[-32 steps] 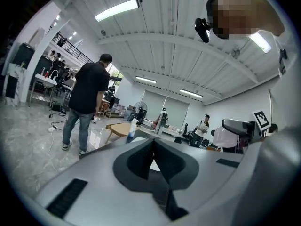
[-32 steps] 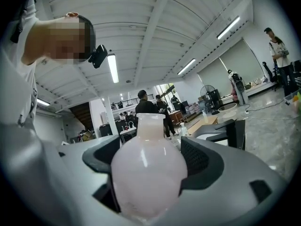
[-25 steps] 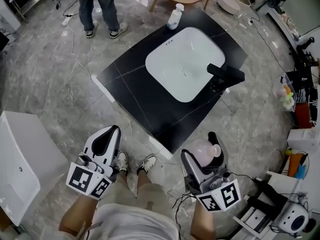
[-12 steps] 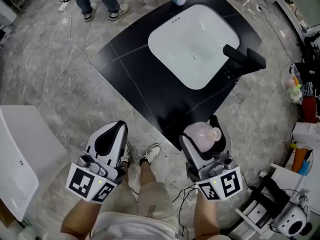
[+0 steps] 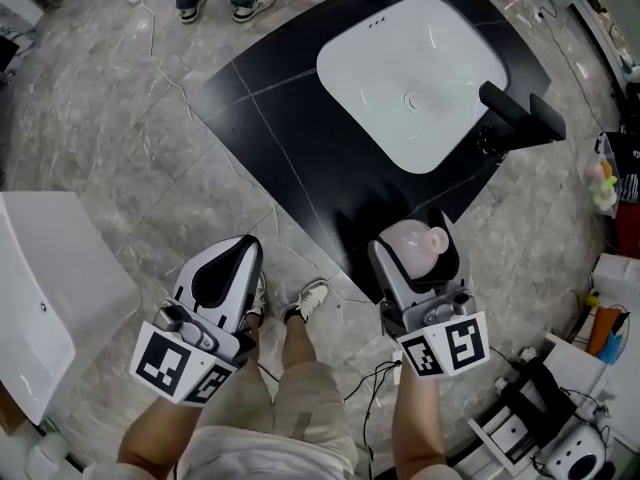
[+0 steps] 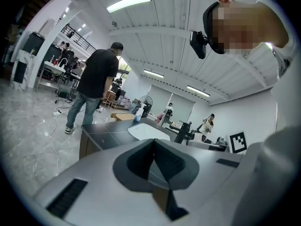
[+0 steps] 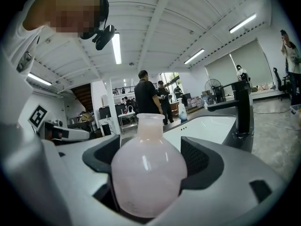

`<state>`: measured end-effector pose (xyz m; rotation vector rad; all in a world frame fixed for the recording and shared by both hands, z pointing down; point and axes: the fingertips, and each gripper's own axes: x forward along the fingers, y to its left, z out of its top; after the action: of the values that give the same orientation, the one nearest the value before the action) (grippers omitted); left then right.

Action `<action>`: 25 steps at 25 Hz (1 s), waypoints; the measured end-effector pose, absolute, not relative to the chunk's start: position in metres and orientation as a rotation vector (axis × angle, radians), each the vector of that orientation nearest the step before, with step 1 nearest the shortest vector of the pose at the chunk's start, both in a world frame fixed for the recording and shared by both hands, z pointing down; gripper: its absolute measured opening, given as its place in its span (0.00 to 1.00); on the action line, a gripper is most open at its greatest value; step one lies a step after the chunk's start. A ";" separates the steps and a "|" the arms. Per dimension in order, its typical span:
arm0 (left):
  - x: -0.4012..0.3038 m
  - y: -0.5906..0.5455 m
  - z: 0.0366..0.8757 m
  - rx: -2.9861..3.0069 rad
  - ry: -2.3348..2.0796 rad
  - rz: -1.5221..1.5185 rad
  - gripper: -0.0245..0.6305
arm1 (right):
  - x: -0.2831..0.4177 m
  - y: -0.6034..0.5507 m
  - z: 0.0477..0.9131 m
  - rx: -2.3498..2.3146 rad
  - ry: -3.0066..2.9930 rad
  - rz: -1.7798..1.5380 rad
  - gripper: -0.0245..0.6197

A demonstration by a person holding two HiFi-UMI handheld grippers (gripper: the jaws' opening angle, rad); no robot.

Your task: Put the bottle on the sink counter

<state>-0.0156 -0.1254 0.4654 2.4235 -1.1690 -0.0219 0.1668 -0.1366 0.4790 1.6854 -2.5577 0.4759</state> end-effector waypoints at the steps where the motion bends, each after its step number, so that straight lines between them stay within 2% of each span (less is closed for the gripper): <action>1: -0.016 -0.126 0.468 2.419 -1.171 -0.023 0.06 | 0.168 -0.139 0.483 1.686 -2.550 0.479 0.68; 25: -0.023 -0.142 0.490 2.354 -1.224 -0.011 0.06 | 0.159 -0.182 0.536 1.532 -2.423 0.360 0.68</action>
<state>-0.0234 -0.1417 0.4905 2.3541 -1.2240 -0.0111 0.1594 -0.1824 0.5361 1.5322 -2.4234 0.3603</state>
